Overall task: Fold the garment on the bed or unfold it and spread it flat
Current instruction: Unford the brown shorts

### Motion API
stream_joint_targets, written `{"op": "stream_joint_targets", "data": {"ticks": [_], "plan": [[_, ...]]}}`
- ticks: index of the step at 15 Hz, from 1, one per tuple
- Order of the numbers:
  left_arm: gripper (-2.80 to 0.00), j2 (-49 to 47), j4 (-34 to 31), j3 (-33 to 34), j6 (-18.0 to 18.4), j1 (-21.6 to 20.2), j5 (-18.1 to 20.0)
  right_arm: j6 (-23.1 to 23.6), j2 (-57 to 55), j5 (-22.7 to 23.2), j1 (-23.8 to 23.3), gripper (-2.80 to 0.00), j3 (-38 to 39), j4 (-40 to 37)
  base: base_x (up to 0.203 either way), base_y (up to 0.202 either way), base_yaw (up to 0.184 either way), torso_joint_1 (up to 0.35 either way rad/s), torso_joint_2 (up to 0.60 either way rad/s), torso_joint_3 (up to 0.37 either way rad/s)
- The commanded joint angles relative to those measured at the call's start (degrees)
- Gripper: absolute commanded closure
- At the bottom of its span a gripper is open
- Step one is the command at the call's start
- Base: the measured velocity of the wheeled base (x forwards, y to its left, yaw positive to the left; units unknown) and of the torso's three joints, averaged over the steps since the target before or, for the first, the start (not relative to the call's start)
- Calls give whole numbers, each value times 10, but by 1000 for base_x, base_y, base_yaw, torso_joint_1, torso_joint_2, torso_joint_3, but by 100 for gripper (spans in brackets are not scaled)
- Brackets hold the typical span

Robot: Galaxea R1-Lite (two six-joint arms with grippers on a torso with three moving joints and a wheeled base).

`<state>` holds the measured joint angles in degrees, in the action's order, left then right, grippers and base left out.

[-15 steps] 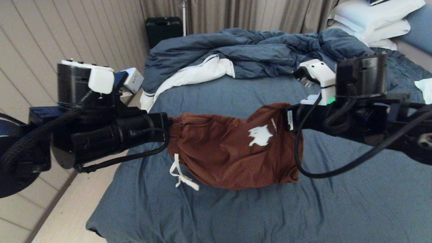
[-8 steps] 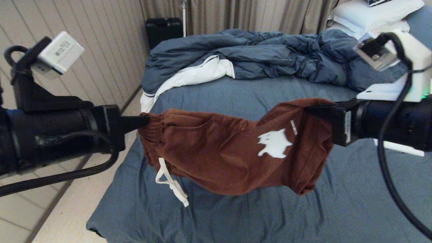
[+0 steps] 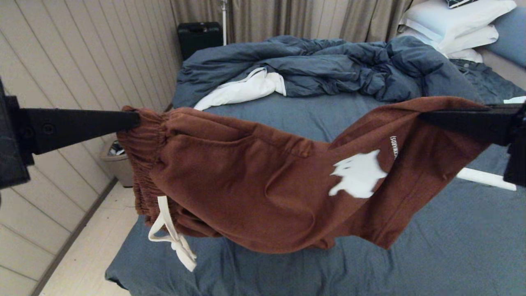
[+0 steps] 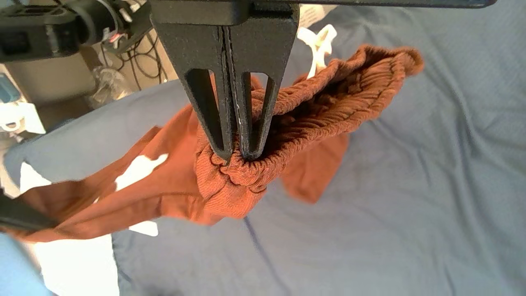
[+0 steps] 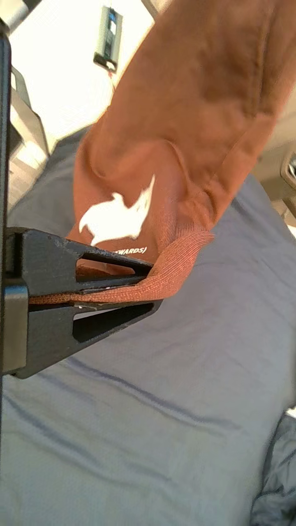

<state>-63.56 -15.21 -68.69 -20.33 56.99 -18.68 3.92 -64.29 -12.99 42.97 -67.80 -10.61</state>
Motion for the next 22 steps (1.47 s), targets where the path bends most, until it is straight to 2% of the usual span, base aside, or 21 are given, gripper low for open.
{"op": "stream_joint_targets", "data": {"ticks": [1, 6, 8, 11, 17, 20, 22], "plan": [[0, -10, -2, -19, -1, 48, -40, 0, 21, 2, 9, 0, -19, -19, 0, 0, 0, 0, 0, 0], [0, -29, -22, -102, 7, 64, -47, 1, 32, 2, 19, 0, -45, -29, 0, 0, 0, 0, 0, 0], [0, -25, -44, -108, 8, 75, -45, 0, 34, 3, 21, 0, -52, -42, 0, 0, 0, 0, 0, 0], [0, -29, -66, -117, 6, 100, -45, 0, 30, 7, 32, 0, -71, -52, 0, 0, 0, 0, 0, 0], [0, -71, -74, -206, 9, 170, -48, -12, 16, 7, 63, 0, -106, -55, 0, 0, 0, 0, 0, 0], [0, -72, -122, -248, 3, 189, -45, -12, 24, 8, 76, 0, -133, -88, 0, 0, 0, 0, 0, 0], [0, -73, -125, -263, 3, 202, -45, -12, 24, 8, 84, 0, -146, -89, 0, 0, 0, 0, 0, 0]]}}
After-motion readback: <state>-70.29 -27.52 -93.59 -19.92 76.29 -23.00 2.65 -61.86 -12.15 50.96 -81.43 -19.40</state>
